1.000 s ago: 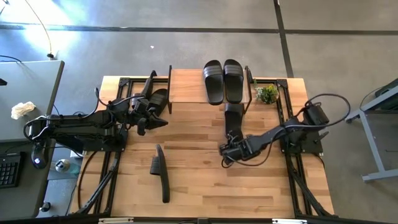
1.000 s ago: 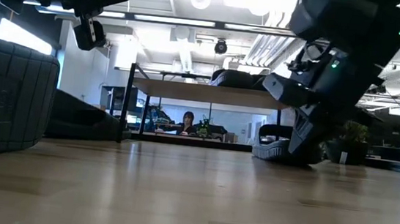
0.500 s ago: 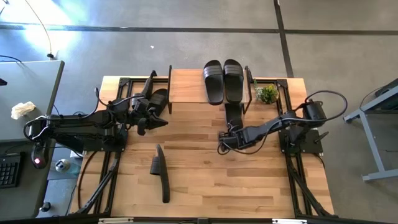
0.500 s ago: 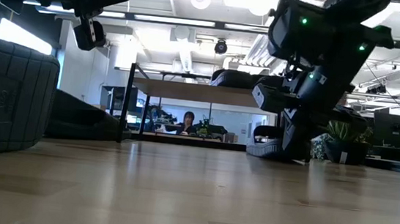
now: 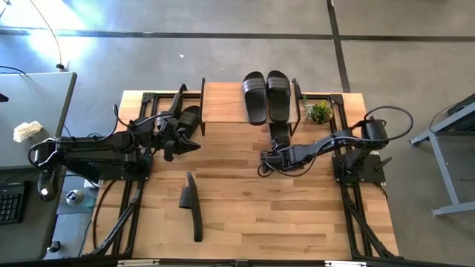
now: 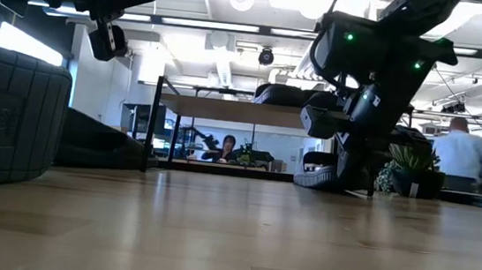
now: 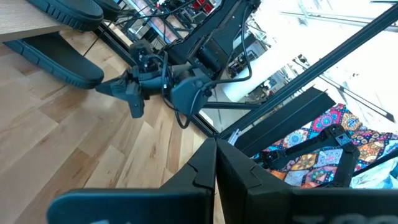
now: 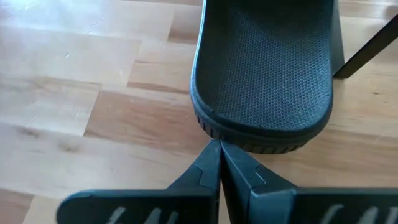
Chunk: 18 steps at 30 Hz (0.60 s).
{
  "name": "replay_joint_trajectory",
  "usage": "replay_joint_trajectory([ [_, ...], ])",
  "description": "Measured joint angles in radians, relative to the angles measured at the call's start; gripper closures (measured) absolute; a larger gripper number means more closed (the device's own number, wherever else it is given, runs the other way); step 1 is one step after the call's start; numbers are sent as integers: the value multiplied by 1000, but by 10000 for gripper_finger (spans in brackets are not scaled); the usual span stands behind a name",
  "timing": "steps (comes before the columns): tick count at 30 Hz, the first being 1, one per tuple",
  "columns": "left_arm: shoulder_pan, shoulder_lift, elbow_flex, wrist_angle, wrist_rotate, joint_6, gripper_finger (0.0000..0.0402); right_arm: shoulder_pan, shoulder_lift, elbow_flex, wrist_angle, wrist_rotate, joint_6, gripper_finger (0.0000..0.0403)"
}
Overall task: Pick and place slides into the shelf
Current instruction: Put the black slipper under the shelf
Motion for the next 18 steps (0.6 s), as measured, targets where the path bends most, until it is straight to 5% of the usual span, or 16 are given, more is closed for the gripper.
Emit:
replay_joint_trajectory([
  [18,0,0,0,0,0,0,401,43,-6,3,9,-5,0,403],
])
